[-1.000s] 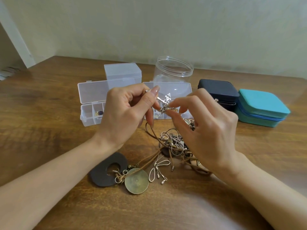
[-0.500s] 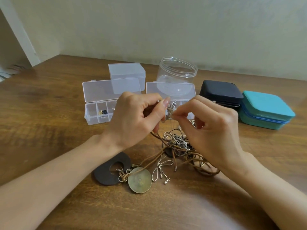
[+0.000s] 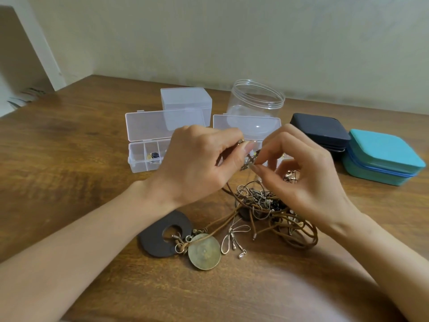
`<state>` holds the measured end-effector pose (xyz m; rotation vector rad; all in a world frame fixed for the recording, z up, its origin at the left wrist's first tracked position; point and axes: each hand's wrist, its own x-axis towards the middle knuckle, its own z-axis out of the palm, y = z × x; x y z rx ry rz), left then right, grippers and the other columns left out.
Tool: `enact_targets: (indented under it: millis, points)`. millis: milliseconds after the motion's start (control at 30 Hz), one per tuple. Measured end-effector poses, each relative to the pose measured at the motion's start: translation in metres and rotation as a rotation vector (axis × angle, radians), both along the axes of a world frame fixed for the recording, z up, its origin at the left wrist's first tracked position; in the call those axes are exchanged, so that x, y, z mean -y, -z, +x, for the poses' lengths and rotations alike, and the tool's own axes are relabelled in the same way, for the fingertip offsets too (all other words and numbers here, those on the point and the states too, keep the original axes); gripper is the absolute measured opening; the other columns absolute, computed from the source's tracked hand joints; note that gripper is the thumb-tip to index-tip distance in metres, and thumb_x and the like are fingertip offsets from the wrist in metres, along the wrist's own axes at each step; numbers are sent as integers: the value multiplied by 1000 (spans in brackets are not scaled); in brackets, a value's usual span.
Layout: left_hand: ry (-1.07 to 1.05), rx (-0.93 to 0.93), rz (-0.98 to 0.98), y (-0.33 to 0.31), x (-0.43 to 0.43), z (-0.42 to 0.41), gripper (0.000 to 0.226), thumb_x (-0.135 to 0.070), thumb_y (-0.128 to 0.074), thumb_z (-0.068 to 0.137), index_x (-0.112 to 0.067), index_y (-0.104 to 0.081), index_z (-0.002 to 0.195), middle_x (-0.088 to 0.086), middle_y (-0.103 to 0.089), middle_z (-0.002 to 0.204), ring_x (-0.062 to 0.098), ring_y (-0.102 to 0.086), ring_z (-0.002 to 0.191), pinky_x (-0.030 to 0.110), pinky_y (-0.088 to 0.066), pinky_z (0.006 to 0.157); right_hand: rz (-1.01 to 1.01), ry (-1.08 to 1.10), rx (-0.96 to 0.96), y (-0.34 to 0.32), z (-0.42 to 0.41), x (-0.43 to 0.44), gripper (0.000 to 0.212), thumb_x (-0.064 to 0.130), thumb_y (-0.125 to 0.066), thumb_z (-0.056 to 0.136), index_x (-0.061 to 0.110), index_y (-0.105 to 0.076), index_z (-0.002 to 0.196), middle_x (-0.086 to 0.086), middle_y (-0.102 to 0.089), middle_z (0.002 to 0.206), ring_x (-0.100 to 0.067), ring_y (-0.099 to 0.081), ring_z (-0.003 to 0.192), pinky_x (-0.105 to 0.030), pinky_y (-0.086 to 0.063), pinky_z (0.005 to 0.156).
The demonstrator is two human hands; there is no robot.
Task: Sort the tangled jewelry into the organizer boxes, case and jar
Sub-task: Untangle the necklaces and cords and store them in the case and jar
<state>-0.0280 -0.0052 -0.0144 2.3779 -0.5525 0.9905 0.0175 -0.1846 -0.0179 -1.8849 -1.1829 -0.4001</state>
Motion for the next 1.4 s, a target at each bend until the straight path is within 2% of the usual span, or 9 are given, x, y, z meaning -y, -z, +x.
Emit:
enact_targets:
  millis: [67,267,500,733,833,933,1033,1200,1400]
  points:
    - [43,-68,13,-1,-2,2,42,-32,-46,94,-8,-61,63,-1,-52,45,16,-52,44,39,-44,47,8,10,-90,0,1,1,8,11,-68,79,8,-61,80,2,-55,84,-16,-56,71,-25,-47,52]
    - [265,-627,-211,-9,-12,3,49,-35,-46,90,-4,-59,54,-6,-45,34,7,-45,36,14,-43,66,-19,-78,-530,-5,1,7,9,14,-68,84,9,-60,83,0,-59,73,-8,-56,57,-23,-50,53]
    - [272,-768,-491,-18,-12,2,50,-16,-48,95,-3,-48,47,-7,-40,36,4,-29,30,9,-30,43,-335,-148,-179,-14,12,18,16,38,-58,84,22,-55,79,9,-56,80,-14,-56,75,-22,-47,63]
    - [258,-947,-471,-18,-16,2,50,-21,-52,93,-8,-46,45,2,-32,41,6,-23,30,12,-25,41,-206,-236,-358,-14,15,18,19,34,-64,78,16,-58,77,3,-58,84,-15,-57,77,-35,-52,69]
    - [271,-995,-470,-17,-15,3,50,-22,-50,93,-7,-45,46,1,-29,36,7,-23,30,12,-25,39,-6,-345,-599,-12,11,15,15,26,-68,74,16,-57,71,-3,-60,78,-12,-52,63,-23,-45,57]
    - [304,-1016,-498,-18,-18,4,50,-25,-55,90,-9,-46,44,0,-31,36,8,-24,32,15,-22,41,19,-377,-665,-10,10,14,17,25,-70,77,14,-56,75,-4,-61,64,-11,-46,47,-20,-37,44]
    - [339,-1026,-513,-19,-20,3,46,-31,-55,84,-11,-47,44,-2,-32,36,9,-26,34,20,-20,43,2,-283,-548,-13,11,19,21,30,-71,77,12,-60,78,0,-60,60,-9,-50,47,-18,-41,45]
    - [366,-1072,-517,-18,-21,4,51,-23,-48,92,-9,-44,43,-2,-29,34,9,-25,33,17,-20,42,-120,-212,-236,-15,11,20,9,13,-72,80,16,-68,88,9,-67,82,-14,-67,78,-22,-53,72]
    - [311,-925,-530,-13,-15,5,49,-26,-47,94,-12,-48,47,-1,-35,37,8,-28,34,15,-29,45,107,-357,-598,-19,5,16,15,17,-72,75,18,-69,90,-6,-64,70,-16,-58,59,-22,-49,54]
